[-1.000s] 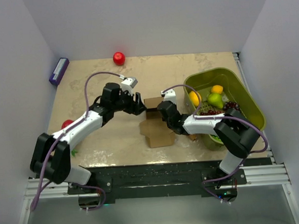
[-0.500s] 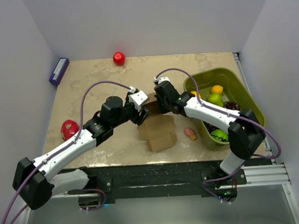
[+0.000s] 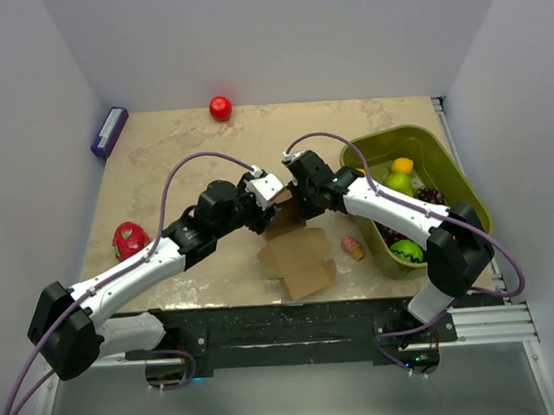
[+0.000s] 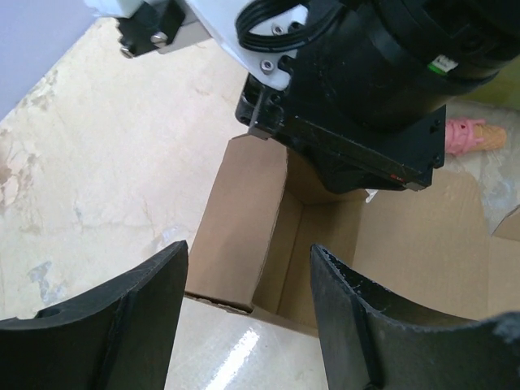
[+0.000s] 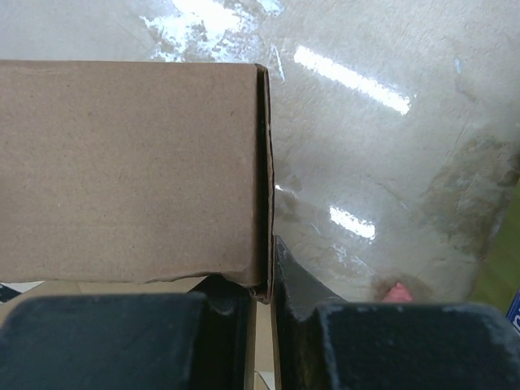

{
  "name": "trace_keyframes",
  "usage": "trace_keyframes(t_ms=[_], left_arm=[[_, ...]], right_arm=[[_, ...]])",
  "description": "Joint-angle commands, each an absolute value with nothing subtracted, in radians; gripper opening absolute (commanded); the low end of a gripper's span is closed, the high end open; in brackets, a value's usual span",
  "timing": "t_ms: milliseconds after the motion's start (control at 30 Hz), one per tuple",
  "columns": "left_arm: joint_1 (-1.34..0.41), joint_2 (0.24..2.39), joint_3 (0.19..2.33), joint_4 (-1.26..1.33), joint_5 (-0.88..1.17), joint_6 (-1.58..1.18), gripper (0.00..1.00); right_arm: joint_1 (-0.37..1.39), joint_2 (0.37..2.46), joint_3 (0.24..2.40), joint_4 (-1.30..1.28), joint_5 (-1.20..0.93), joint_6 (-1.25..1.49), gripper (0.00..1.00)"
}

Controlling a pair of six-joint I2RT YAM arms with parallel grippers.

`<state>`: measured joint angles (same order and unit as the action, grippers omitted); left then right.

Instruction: Fold the paper box

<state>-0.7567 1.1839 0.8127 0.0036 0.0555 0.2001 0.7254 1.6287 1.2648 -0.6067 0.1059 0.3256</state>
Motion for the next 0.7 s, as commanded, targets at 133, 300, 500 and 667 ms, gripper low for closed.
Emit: trace_keyframes(t_ms=[133,300,500,667], left_arm=[[-0.770,1.241,0.838,0.005,0.037,0.224,0.66],[-0.773,1.264,0.847,0.002,0.006,0.218,0.61],[-0.776,1.281,0.847,0.003,0.002,0.203,0.46],[-0.782,1.310,0.859,0.002,0.003,0.189,0.30]], right_arm=[[0.723,1.577,1.308,-0.634,0.046,0.304,0.04],[0.723,1.574,1.313,-0.629,0.031,0.302,0.05],[0.723,1.563,1.308,-0.618,0.012,0.299,0.07],[0.724,1.562,1.308,-0.615,0.003,0.299,0.13]])
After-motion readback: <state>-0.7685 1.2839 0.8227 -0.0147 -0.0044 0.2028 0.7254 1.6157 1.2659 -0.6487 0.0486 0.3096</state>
